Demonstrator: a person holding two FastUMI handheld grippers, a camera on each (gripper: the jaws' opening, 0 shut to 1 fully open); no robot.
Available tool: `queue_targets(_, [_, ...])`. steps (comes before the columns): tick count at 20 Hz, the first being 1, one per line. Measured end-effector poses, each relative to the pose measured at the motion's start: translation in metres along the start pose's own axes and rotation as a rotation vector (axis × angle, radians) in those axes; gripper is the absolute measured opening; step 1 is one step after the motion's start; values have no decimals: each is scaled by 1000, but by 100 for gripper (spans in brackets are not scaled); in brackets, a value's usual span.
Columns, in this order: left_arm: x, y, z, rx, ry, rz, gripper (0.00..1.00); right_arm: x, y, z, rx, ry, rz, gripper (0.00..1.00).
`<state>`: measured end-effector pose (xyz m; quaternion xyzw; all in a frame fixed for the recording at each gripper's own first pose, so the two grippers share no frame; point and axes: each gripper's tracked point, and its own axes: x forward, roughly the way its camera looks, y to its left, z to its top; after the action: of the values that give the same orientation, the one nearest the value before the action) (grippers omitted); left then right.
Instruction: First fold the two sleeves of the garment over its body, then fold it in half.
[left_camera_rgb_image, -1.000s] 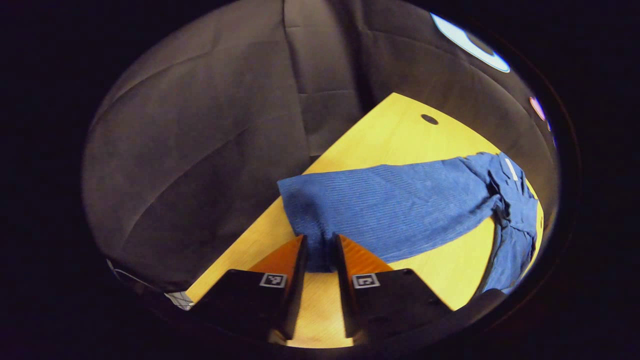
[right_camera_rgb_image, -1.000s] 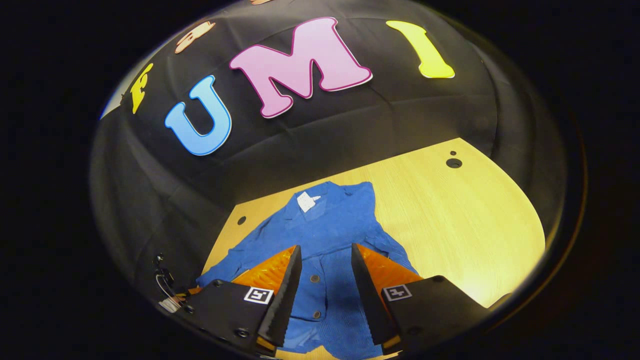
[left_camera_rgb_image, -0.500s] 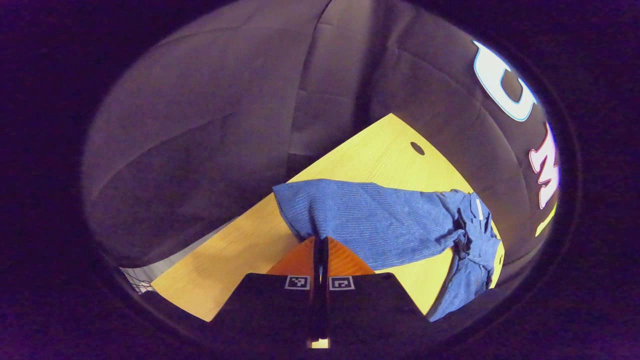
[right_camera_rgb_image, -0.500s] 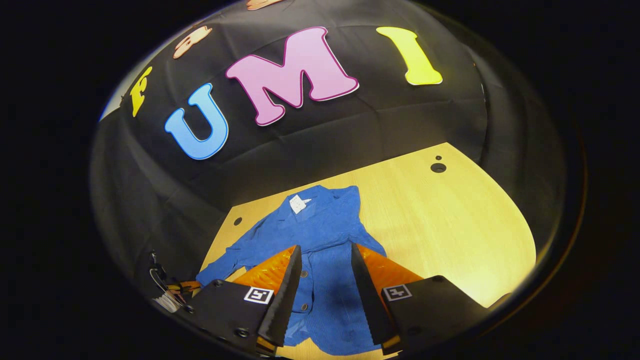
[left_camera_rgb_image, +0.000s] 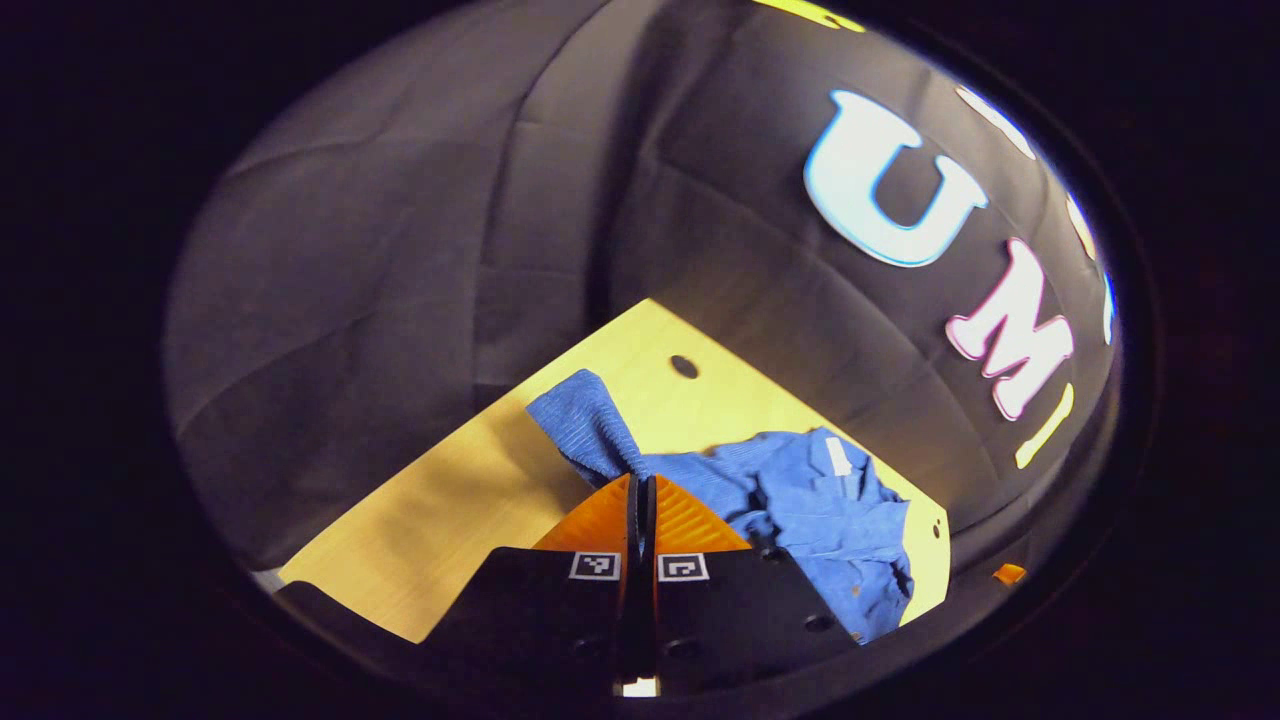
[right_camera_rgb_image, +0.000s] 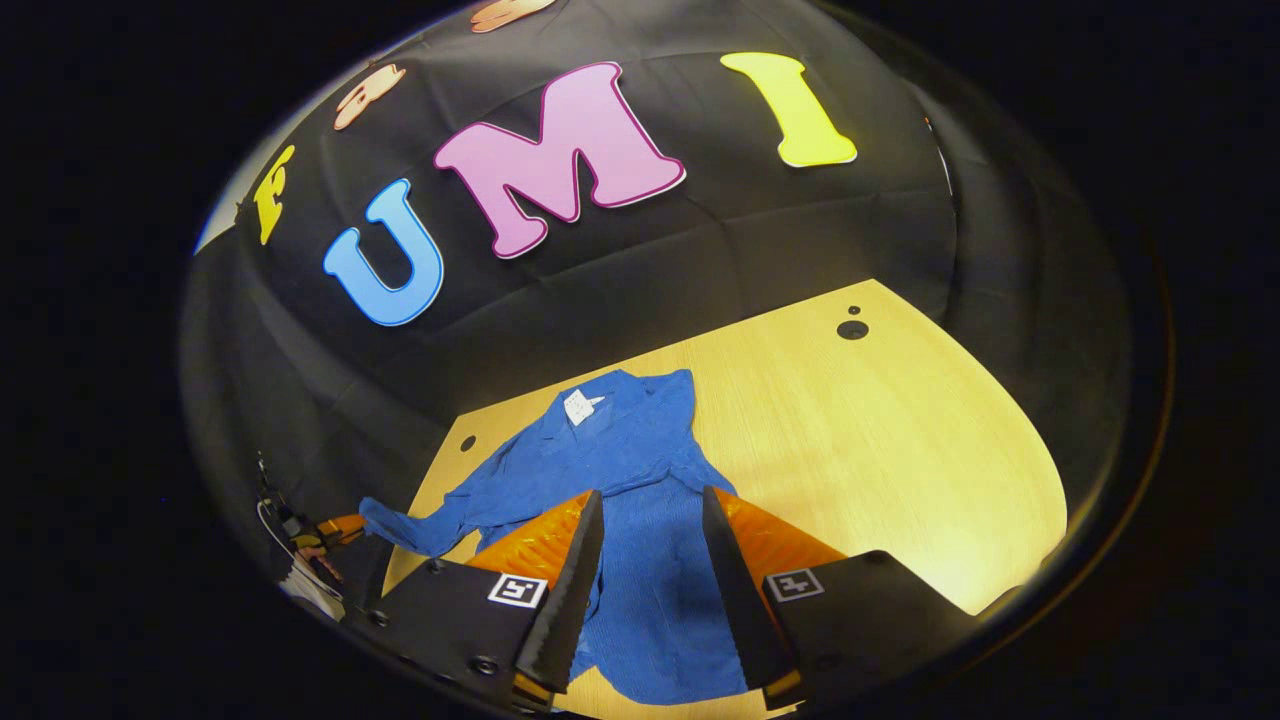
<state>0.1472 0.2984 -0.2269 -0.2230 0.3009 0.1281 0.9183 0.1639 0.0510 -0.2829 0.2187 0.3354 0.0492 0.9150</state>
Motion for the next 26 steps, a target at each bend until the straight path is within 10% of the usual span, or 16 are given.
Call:
queue_targets(10, [23, -241, 26, 258, -143, -197, 0, -50, -58, 34, -40, -91, -9, 65])
queue_targets(15, [92, -355, -43, 341, 15, -316, 0, -70, -87, 43, 70, -93, -10, 65])
queue_targets(26, [189, -388, -166, 534, 320, -217, 0, -73, -159, 41, -27, -14, -72, 65])
